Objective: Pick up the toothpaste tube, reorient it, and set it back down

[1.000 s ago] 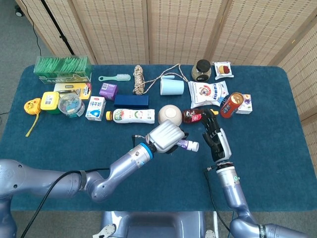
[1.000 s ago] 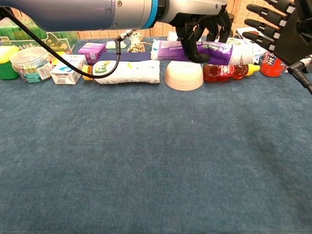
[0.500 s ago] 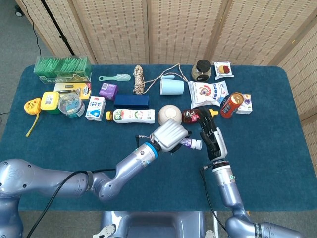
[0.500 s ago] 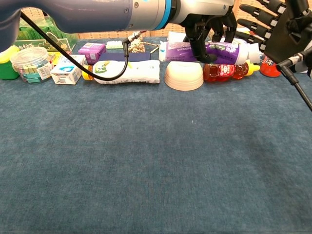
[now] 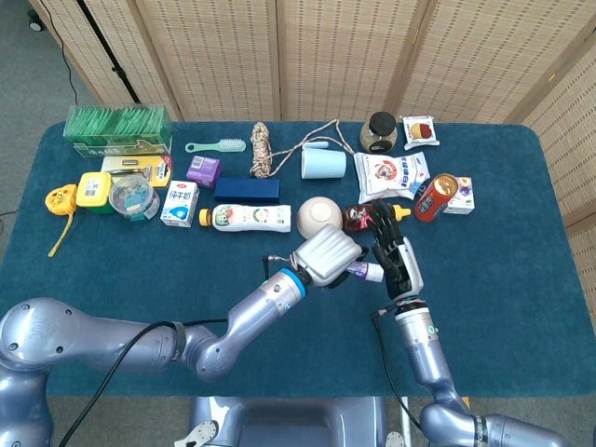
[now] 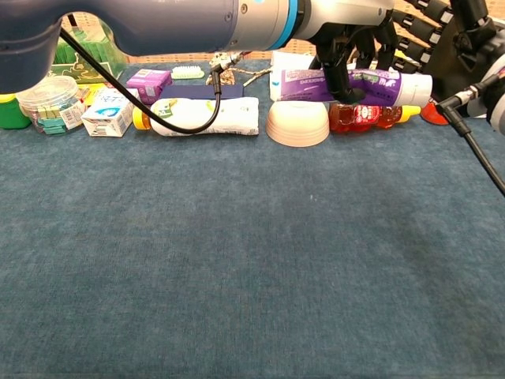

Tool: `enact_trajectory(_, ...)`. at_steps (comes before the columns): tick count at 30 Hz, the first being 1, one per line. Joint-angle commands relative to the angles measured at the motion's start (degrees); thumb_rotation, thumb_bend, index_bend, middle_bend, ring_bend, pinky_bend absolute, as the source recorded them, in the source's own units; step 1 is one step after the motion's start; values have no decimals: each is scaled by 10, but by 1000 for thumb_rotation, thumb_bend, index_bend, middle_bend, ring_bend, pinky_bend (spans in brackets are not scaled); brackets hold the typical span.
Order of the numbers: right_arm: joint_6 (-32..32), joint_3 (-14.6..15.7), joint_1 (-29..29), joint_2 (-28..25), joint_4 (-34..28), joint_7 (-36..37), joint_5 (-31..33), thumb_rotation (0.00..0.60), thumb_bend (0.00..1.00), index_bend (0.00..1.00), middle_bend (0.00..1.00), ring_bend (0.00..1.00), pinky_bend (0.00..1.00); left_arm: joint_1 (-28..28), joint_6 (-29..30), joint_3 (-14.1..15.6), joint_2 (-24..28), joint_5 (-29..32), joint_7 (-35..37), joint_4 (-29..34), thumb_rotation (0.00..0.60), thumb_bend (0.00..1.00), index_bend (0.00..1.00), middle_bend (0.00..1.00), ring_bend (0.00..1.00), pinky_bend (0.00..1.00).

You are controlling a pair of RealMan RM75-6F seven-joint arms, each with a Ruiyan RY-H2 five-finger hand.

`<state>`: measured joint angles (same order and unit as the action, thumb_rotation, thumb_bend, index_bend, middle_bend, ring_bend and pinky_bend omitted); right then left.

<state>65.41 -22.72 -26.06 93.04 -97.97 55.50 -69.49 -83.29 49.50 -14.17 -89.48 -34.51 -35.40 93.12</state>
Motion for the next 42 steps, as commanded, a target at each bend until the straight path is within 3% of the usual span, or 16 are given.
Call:
enact_trajectory(1, -1, -1, 0, 2, 0, 1, 1, 277, 0, 0, 0, 0, 0, -2, 3, -1, -1, 1, -2, 1, 600, 596, 632, 550, 586, 590)
enact_trajectory(18, 5, -17, 7, 7, -1, 25, -1, 281, 0, 0, 0, 0, 0, 9, 66, -9, -28, -7, -11, 4, 600, 596, 655, 572, 597, 592)
enact_trajectory(42, -5, -17, 4, 12, 4, 19, -4, 281, 0, 0, 0, 0, 0, 16, 61, -15, -29, -6, -21, 5, 600, 596, 655, 572, 597, 592)
